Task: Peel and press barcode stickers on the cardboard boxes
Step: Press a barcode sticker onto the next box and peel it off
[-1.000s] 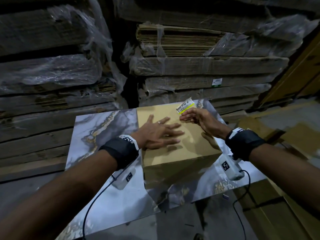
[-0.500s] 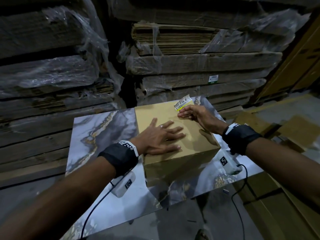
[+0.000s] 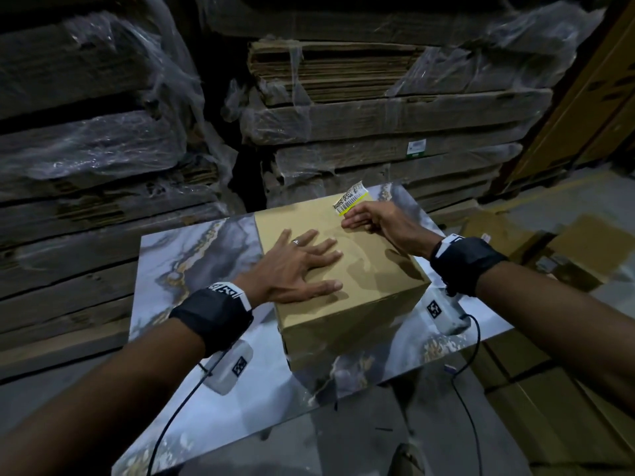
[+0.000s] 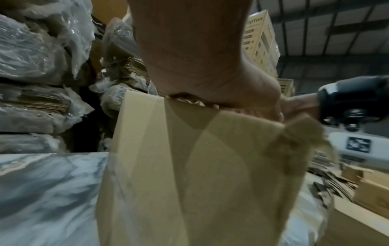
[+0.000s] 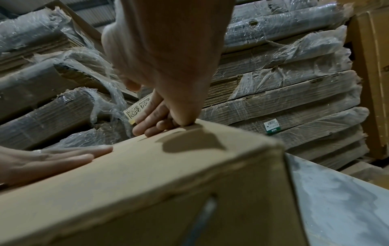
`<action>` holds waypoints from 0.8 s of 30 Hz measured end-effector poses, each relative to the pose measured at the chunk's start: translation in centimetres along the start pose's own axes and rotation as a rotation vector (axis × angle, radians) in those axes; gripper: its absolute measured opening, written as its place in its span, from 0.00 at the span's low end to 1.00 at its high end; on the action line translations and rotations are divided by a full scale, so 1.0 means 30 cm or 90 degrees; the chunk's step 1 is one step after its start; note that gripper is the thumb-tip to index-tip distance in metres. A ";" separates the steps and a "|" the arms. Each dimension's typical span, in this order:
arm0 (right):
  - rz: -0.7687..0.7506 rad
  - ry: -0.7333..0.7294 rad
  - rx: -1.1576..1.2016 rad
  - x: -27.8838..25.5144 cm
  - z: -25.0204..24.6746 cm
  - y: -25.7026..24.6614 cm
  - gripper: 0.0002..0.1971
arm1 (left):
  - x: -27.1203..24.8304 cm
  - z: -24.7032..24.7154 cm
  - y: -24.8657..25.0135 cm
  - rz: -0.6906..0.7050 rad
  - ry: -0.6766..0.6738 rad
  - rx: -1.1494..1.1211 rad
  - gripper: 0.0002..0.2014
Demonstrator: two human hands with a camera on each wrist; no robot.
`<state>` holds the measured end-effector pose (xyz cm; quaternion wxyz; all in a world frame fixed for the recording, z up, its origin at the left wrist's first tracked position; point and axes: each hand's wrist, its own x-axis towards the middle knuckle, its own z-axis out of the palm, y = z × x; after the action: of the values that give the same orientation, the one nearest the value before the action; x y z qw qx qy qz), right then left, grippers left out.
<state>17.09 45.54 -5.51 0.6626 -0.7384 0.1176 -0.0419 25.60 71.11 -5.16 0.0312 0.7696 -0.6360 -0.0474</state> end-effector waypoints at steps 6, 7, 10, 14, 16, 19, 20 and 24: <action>0.004 0.000 -0.002 0.008 0.000 0.009 0.23 | -0.053 -0.005 -0.075 0.064 0.007 -0.003 0.31; 0.003 -0.001 -0.005 0.008 -0.003 0.010 0.23 | -0.047 -0.008 -0.099 0.042 0.009 0.013 0.31; -0.002 -0.011 -0.004 0.011 -0.008 0.019 0.22 | -0.034 -0.022 -0.145 -0.055 0.010 0.052 0.35; -0.006 -0.012 -0.007 0.010 -0.007 0.018 0.23 | -0.035 -0.001 -0.092 -0.059 0.027 0.062 0.39; -0.011 -0.008 -0.006 0.007 -0.004 0.017 0.23 | -0.055 0.021 -0.035 -0.007 0.035 0.020 0.38; -0.014 -0.006 0.007 0.007 -0.002 0.019 0.21 | -0.088 0.037 0.013 0.055 0.026 -0.035 0.34; -0.012 -0.008 0.013 0.006 -0.002 0.018 0.21 | -0.095 0.032 0.017 0.064 0.020 -0.045 0.33; -0.008 -0.005 -0.001 0.004 -0.001 0.010 0.22 | -0.069 -0.009 -0.035 0.033 -0.002 -0.016 0.29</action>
<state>17.18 45.45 -5.81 0.6624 -0.7397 0.1102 -0.0431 26.28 73.33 -4.93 0.0413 0.7521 -0.6554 -0.0556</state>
